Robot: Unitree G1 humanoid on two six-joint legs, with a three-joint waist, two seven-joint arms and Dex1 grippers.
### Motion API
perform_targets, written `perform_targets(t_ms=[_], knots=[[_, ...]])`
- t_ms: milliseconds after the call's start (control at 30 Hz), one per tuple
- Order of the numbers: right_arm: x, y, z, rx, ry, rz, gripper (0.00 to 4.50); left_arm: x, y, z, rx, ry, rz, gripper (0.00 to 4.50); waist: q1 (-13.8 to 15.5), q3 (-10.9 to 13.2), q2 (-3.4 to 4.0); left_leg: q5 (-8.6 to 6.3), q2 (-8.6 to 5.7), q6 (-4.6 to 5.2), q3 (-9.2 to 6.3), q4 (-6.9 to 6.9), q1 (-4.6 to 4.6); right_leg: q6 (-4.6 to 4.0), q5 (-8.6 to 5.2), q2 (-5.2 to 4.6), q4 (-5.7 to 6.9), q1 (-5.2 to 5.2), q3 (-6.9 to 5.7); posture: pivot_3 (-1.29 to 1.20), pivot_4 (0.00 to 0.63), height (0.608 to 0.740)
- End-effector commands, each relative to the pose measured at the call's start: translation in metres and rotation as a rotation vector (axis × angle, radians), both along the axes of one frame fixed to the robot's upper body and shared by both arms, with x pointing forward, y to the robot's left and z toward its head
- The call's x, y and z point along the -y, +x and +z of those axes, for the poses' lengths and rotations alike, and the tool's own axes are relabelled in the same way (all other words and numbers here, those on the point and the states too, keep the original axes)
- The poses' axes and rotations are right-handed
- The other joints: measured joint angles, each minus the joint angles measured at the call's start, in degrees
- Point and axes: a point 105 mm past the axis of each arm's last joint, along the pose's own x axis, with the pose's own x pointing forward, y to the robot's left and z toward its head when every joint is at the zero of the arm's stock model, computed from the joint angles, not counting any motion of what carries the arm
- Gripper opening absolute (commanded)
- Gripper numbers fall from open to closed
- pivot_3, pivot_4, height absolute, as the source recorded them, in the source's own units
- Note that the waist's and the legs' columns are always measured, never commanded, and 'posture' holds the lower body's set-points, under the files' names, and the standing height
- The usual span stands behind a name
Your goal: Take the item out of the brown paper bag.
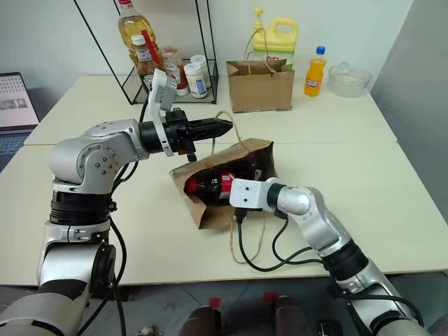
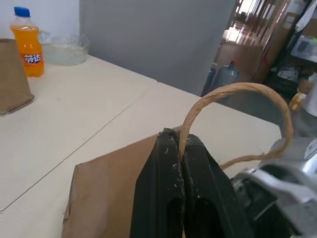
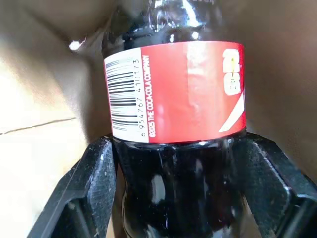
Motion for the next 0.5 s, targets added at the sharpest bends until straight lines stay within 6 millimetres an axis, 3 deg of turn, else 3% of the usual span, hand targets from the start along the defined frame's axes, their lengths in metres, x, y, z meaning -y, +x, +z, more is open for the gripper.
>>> perform_targets(t_ms=[33, 200, 300, 400, 500], knots=[[0.009, -0.022, 0.034, 0.045, 0.167, 0.046, 3.12, -0.007, 0.006, 0.012, 0.062, 0.003, 0.049, 0.0, 0.2, 0.0, 0.0, 0.0, 0.0, 0.0, -0.01, -0.02, 0.0, 0.0, 0.0, 0.0, -0.01, 0.0, -0.02, 0.0, 0.15, 0.74], [0.026, -0.053, 0.043, -0.02, 0.278, 0.11, 3.12, -0.012, 0.01, 0.011, 0.071, 0.013, 0.074, 0.0, 0.4, 0.0, -0.01, 0.0, 0.0, 0.0, 0.0, -0.01, -0.03, 0.0, 0.0, 0.0, -0.02, -0.01, 0.0, 0.0, 0.15, 0.74], [0.062, -0.064, 0.061, 0.049, 0.358, 0.001, 3.12, -0.016, 0.011, 0.01, 0.072, 0.018, 0.084, 0.0, 0.9, 0.0, 0.03, 0.0, 0.0, 0.01, -0.02, -0.03, -0.01, 0.01, -0.01, 0.01, 0.0, -0.01, -0.02, 0.0, 0.15, 0.74], [0.089, -0.062, 0.076, 0.145, 0.413, -0.134, 3.12, -0.018, 0.01, 0.008, 0.072, 0.021, 0.083, 0.0, 0.8, 0.0, 0.0, 0.0, -0.03, -0.01, -0.02, 0.0, -0.13, 0.04, -0.05, 0.0, -0.05, 0.0, 0.04, 0.0, 0.15, 0.74], [0.116, -0.047, 0.087, 0.202, 0.462, -0.3, 3.12, -0.018, 0.009, 0.007, 0.07, 0.022, 0.078, 0.0, 0.8, 0.0, 0.0, 0.01, -0.04, -0.03, -0.01, 0.01, -0.06, 0.05, -0.05, 0.0, 0.02, 0.01, 0.05, 0.0, 0.15, 0.74]])
